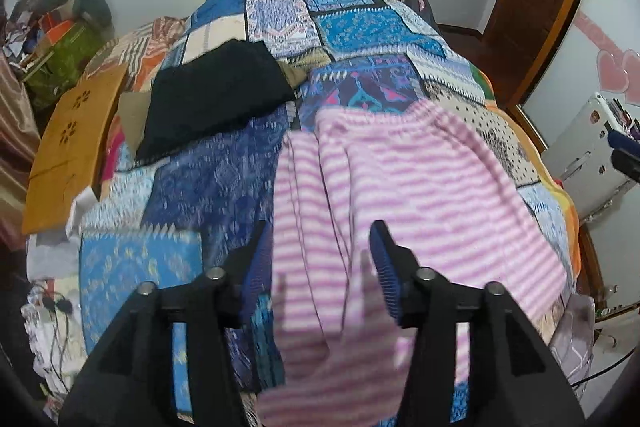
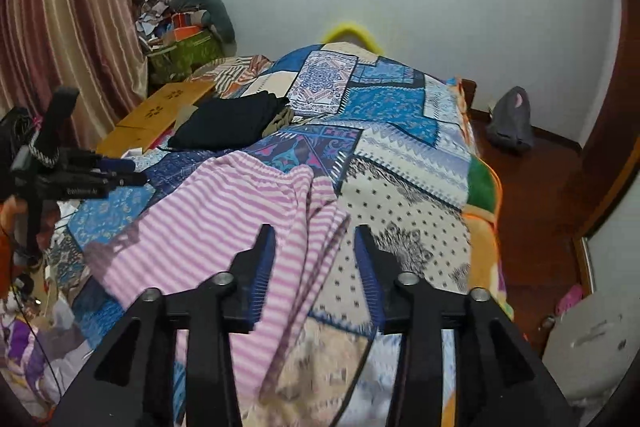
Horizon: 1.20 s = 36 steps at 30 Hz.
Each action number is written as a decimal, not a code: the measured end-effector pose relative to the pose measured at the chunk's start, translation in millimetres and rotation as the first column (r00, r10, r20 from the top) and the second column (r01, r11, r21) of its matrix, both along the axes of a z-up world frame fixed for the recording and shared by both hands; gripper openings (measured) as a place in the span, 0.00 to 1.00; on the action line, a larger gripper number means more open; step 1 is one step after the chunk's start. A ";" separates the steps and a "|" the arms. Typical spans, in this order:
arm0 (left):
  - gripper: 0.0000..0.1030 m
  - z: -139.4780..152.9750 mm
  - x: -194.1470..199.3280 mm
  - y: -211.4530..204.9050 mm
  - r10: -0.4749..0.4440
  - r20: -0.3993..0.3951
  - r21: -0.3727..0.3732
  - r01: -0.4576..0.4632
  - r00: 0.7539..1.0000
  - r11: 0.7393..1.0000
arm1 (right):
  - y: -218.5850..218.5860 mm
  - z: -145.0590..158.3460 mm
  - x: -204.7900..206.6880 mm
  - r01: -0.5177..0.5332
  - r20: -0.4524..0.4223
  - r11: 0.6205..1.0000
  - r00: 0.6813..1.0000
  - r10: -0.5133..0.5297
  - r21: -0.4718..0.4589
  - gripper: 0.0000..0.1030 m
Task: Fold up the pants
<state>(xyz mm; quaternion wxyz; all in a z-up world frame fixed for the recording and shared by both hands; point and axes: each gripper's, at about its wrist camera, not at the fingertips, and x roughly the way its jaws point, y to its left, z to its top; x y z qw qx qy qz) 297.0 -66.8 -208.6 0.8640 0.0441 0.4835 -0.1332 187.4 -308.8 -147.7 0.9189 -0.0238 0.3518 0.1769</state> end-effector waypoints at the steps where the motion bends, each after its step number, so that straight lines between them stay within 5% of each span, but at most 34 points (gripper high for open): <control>1: 0.51 -7.6 -6.2 0.6 0.003 -0.016 -0.001 -0.003 1.000 1.000 | 0.1 -3.4 -4.2 -0.001 -0.009 1.000 1.000 0.001 0.000 0.39; 9: 0.50 -55.5 -25.3 1.2 0.021 -0.116 -0.051 -0.027 0.993 0.998 | 23.4 -63.5 -8.0 -0.029 -0.138 0.997 0.990 0.038 0.072 0.40; 16: 0.14 -52.9 -34.8 -9.3 0.006 -0.059 -0.019 -0.007 0.998 1.000 | 45.3 -114.8 -0.5 -0.035 -0.240 0.990 0.968 0.068 0.140 0.39; 20: 0.04 -60.3 -36.4 -8.5 0.033 -0.011 0.128 -0.032 0.999 0.991 | 41.7 -119.1 -5.5 -0.024 -0.205 0.994 0.978 0.046 0.108 0.14; 22: 0.04 -75.8 -31.3 3.4 0.060 -0.066 0.121 -0.052 0.996 0.991 | 36.5 -122.3 -8.2 -0.026 -0.204 0.994 0.978 0.046 0.103 0.09; 26: 0.04 -72.9 -24.6 27.1 0.081 -0.103 0.017 -0.080 0.991 0.997 | 32.2 -120.1 -10.7 -0.034 -0.201 0.995 0.978 0.052 0.094 0.09; 31: 0.07 -45.7 -8.3 25.1 0.067 -0.054 0.007 -0.067 0.996 0.998 | 28.1 -104.5 -9.2 -0.014 -0.174 0.996 0.984 0.029 0.086 0.10; 36: 0.08 -32.1 26.9 5.1 0.024 -0.051 -0.050 -0.026 0.998 0.998 | 31.2 -92.4 -1.3 -0.016 -0.121 0.996 0.992 0.027 0.090 0.27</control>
